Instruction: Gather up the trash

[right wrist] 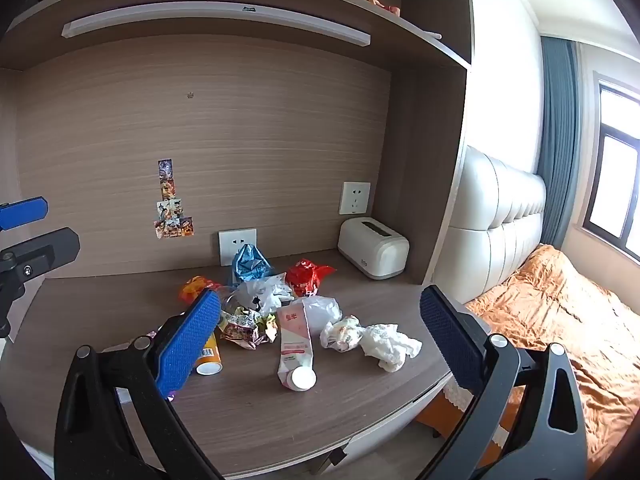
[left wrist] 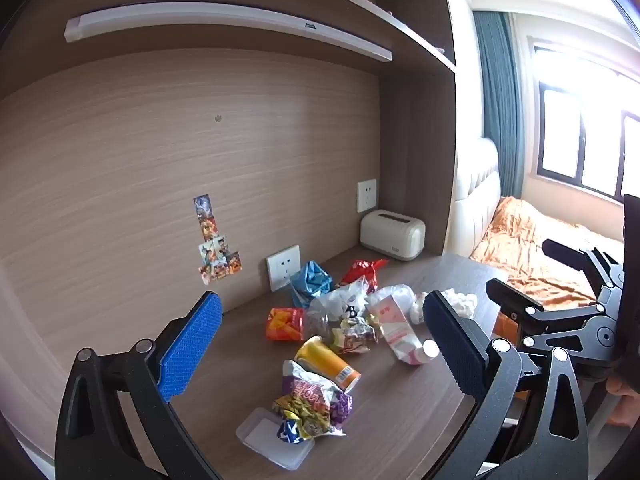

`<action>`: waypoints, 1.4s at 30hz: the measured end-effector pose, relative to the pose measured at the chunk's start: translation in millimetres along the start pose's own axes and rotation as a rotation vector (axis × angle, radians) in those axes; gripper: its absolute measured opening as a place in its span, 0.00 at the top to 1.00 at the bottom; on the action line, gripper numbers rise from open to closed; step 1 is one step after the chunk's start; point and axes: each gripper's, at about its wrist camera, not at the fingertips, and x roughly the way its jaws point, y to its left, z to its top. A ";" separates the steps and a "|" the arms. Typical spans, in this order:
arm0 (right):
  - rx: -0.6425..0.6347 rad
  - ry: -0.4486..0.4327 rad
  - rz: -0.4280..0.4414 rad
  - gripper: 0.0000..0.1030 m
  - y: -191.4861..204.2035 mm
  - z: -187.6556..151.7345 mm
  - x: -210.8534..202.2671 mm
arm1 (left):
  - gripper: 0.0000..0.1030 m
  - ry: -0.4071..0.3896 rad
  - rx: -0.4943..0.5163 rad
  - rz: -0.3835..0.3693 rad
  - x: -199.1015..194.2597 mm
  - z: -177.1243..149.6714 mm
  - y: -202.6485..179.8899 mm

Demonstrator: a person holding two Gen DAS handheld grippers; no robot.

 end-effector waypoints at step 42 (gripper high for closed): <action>0.006 0.011 0.023 0.03 -0.4 0.1 1.1 | 0.05 -0.014 0.020 0.006 -1.2 -2.9 -0.8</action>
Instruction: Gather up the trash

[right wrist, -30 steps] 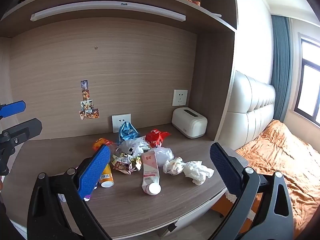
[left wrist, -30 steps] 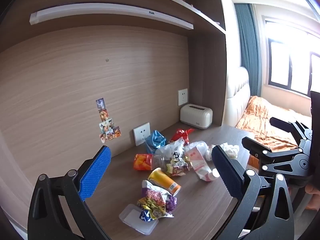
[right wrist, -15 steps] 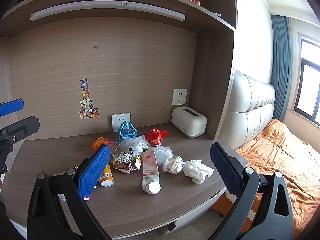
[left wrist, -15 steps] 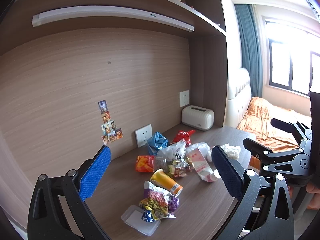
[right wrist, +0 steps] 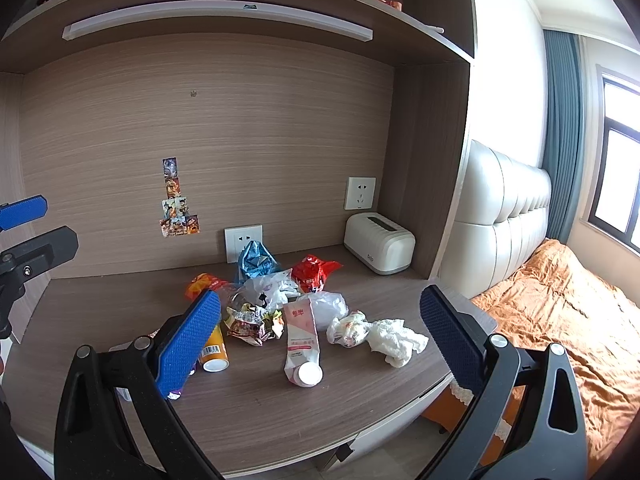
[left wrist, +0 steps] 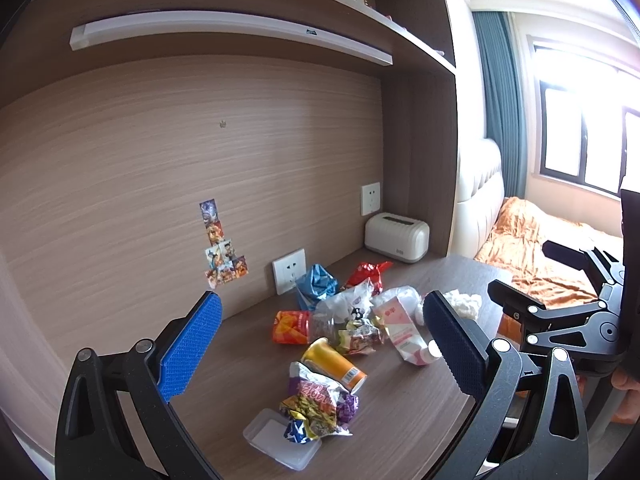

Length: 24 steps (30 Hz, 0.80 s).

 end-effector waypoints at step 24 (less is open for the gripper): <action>-0.005 0.005 0.007 0.03 -1.5 1.4 1.0 | 0.05 0.004 0.005 -0.001 -1.1 -2.7 -1.5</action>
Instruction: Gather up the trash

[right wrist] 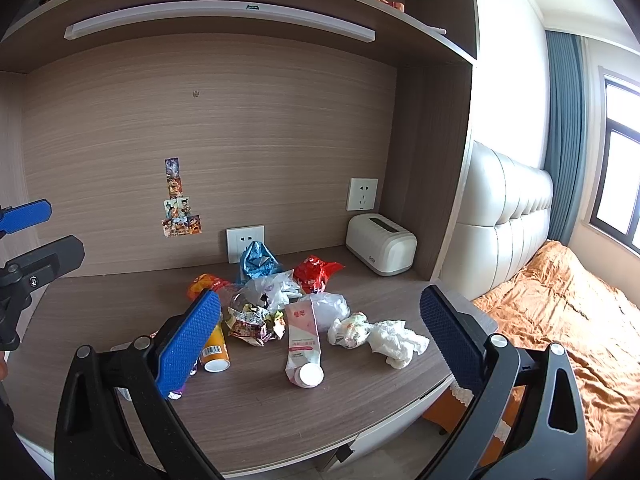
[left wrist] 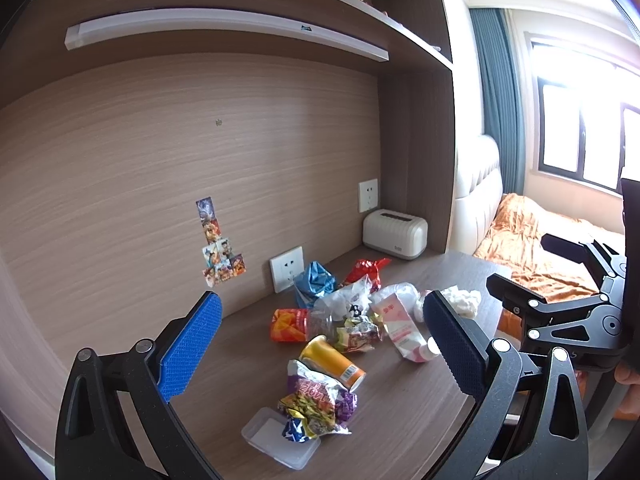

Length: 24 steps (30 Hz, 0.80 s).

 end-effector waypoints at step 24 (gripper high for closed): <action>-0.007 0.090 0.026 0.03 11.8 -14.1 31.2 | 0.05 0.098 -0.010 0.004 28.3 -28.1 14.6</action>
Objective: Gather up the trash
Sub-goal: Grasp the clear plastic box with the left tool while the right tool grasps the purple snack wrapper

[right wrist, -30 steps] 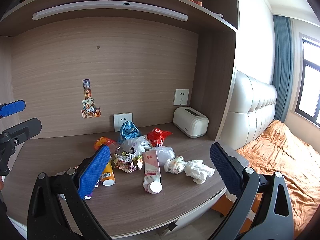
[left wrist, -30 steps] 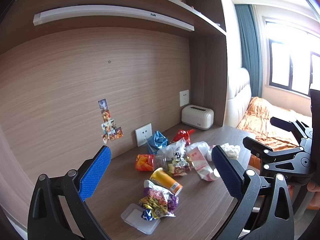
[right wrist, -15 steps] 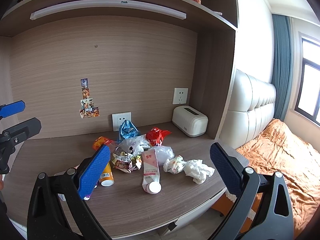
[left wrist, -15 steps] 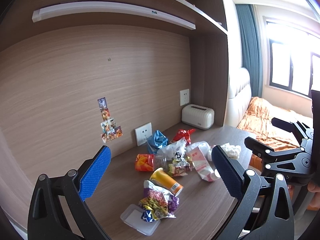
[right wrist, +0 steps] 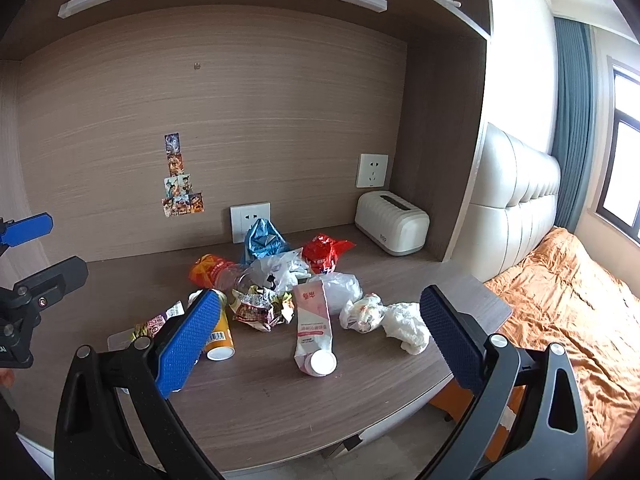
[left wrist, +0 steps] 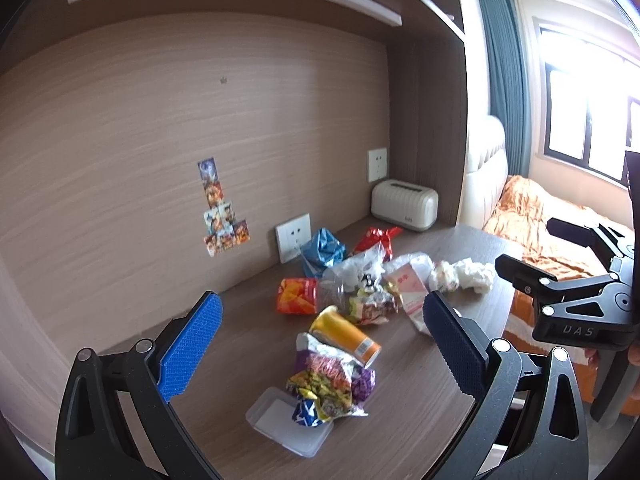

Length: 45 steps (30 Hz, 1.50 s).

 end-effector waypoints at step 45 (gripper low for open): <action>-0.029 0.375 0.399 0.32 143.1 -50.5 132.9 | 0.11 0.376 -0.033 -0.227 120.9 -128.4 61.9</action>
